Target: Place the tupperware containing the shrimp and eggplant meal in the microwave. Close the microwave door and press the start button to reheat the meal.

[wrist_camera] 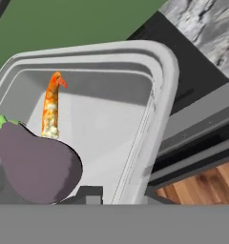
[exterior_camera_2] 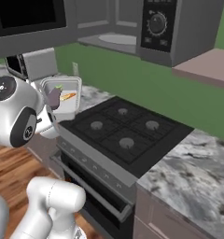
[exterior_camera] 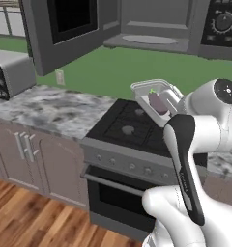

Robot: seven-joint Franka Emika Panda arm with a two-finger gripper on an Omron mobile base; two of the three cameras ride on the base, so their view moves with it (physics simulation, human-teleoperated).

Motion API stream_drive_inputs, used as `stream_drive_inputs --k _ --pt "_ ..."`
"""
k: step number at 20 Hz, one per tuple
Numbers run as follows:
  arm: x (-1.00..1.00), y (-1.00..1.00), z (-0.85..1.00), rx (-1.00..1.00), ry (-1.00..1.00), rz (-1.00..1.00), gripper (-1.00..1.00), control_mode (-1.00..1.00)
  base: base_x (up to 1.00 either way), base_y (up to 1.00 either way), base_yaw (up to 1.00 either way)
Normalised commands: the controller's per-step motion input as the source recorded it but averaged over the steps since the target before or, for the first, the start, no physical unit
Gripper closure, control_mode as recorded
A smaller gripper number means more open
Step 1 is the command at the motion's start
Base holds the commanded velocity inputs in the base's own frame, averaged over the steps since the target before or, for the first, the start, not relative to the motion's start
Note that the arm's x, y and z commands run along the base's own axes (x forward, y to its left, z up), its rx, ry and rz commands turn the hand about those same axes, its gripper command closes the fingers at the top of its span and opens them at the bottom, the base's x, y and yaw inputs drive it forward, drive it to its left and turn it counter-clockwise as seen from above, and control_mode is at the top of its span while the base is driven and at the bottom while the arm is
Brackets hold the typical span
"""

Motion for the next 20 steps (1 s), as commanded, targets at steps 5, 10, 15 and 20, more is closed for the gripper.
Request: stream_drive_inputs --k 5,10,15,20 --pt "0.0 0.0 0.0 0.0 0.0 0.0 1.0 1.0 0.41 0.33 -0.25" --pt "0.0 0.0 0.0 0.0 0.0 0.0 1.0 1.0 0.32 0.13 -0.29" --pt "0.0 0.0 0.0 0.0 0.0 0.0 1.0 1.0 0.35 0.13 -0.3" --pt "0.0 0.0 0.0 0.0 0.0 0.0 1.0 1.0 0.34 0.36 -0.24"
